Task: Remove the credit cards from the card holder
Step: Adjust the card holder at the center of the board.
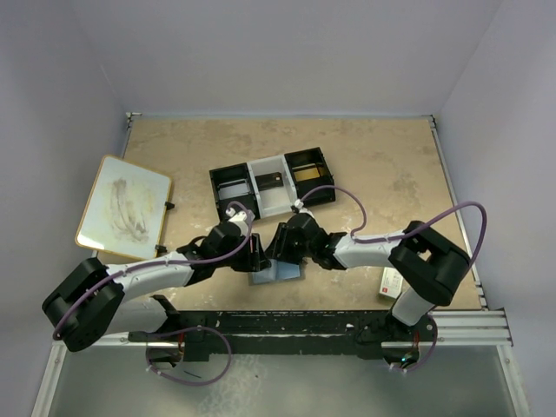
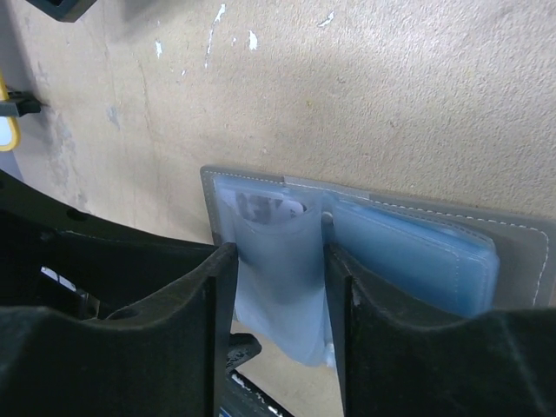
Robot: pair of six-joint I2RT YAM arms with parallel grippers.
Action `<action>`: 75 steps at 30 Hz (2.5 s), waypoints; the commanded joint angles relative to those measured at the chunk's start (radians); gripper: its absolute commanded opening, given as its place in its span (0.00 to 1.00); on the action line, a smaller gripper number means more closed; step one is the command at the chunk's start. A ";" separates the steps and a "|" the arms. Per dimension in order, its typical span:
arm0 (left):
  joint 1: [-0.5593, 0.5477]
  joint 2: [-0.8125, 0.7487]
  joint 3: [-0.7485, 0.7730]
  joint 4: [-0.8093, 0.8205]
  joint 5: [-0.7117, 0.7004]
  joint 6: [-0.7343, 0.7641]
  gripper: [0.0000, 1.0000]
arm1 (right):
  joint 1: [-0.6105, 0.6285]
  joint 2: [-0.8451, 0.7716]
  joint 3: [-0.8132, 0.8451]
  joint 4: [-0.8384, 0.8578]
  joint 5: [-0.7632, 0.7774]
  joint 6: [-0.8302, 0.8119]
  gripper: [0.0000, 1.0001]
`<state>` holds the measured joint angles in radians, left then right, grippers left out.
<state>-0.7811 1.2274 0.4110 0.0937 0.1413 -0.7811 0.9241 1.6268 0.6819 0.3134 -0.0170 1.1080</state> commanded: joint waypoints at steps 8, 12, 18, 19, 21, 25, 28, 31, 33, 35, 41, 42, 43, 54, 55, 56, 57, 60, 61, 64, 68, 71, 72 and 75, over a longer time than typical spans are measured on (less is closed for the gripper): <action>-0.007 0.004 -0.028 0.009 0.010 0.009 0.42 | 0.004 0.049 0.142 -0.264 0.123 -0.061 0.59; -0.007 0.003 -0.029 0.035 0.030 -0.005 0.41 | 0.005 0.063 0.160 -0.283 0.120 -0.077 0.65; -0.007 -0.009 -0.026 0.058 0.038 -0.028 0.41 | 0.004 0.055 0.129 -0.214 0.057 -0.082 0.67; -0.007 -0.010 -0.022 0.064 0.043 -0.036 0.41 | 0.005 0.049 0.114 -0.199 0.029 -0.081 0.67; -0.007 -0.014 -0.013 0.068 0.047 -0.045 0.41 | 0.005 0.029 0.088 -0.150 -0.010 -0.053 0.67; -0.007 -0.020 0.011 0.065 0.044 -0.055 0.41 | 0.004 -0.010 0.068 -0.115 -0.018 -0.044 0.70; -0.007 -0.014 0.028 0.066 0.044 -0.058 0.41 | 0.002 -0.034 0.057 -0.092 -0.017 -0.032 0.72; -0.007 -0.005 0.039 0.063 0.047 -0.065 0.41 | -0.001 -0.053 0.051 -0.096 -0.008 -0.022 0.73; -0.007 -0.005 0.041 0.070 0.045 -0.072 0.41 | -0.002 -0.071 0.045 -0.096 0.002 -0.014 0.73; -0.007 -0.004 0.047 0.078 0.046 -0.080 0.41 | -0.004 -0.093 0.040 -0.102 0.014 -0.009 0.73; -0.007 -0.002 0.069 0.072 0.048 -0.086 0.40 | -0.011 -0.175 0.032 -0.170 0.093 0.022 0.74; -0.007 -0.001 0.072 0.069 0.047 -0.085 0.40 | -0.012 -0.189 0.030 -0.183 0.109 0.024 0.74; -0.007 0.004 0.077 0.067 0.047 -0.084 0.40 | -0.012 -0.214 0.027 -0.191 0.125 0.025 0.74; -0.011 0.072 0.140 0.069 0.065 -0.084 0.40 | -0.016 -0.463 -0.063 -0.375 0.373 0.149 0.75; -0.013 0.079 0.144 0.070 0.065 -0.084 0.41 | -0.016 -0.479 -0.078 -0.375 0.382 0.165 0.75; -0.015 0.088 0.147 0.072 0.067 -0.085 0.41 | -0.016 -0.498 -0.101 -0.371 0.386 0.174 0.75; -0.017 0.097 0.151 0.075 0.070 -0.089 0.40 | -0.016 -0.516 -0.119 -0.362 0.390 0.182 0.76; -0.023 0.126 0.158 0.096 0.097 -0.116 0.40 | -0.015 -0.586 -0.169 -0.319 0.399 0.177 0.76; -0.027 0.133 0.158 0.108 0.097 -0.124 0.40 | -0.016 -0.605 -0.180 -0.313 0.403 0.175 0.76; -0.038 0.150 0.159 0.131 0.080 -0.142 0.40 | -0.016 -0.664 -0.205 -0.318 0.427 0.181 0.76; -0.053 0.192 0.190 0.141 0.076 -0.151 0.48 | -0.017 -0.727 -0.235 -0.337 0.454 0.200 0.76; -0.074 0.235 0.221 0.145 0.069 -0.153 0.52 | -0.016 -0.759 -0.257 -0.351 0.462 0.221 0.76; -0.083 0.252 0.232 0.146 0.067 -0.154 0.53 | -0.016 -0.768 -0.261 -0.355 0.463 0.224 0.77; -0.107 0.298 0.256 0.144 0.048 -0.158 0.54 | -0.016 -0.782 -0.270 -0.364 0.469 0.235 0.77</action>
<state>-0.8597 1.4841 0.6113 0.1818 0.2066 -0.9253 0.9104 0.8677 0.4221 -0.0261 0.3973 1.3037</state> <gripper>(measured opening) 0.538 0.765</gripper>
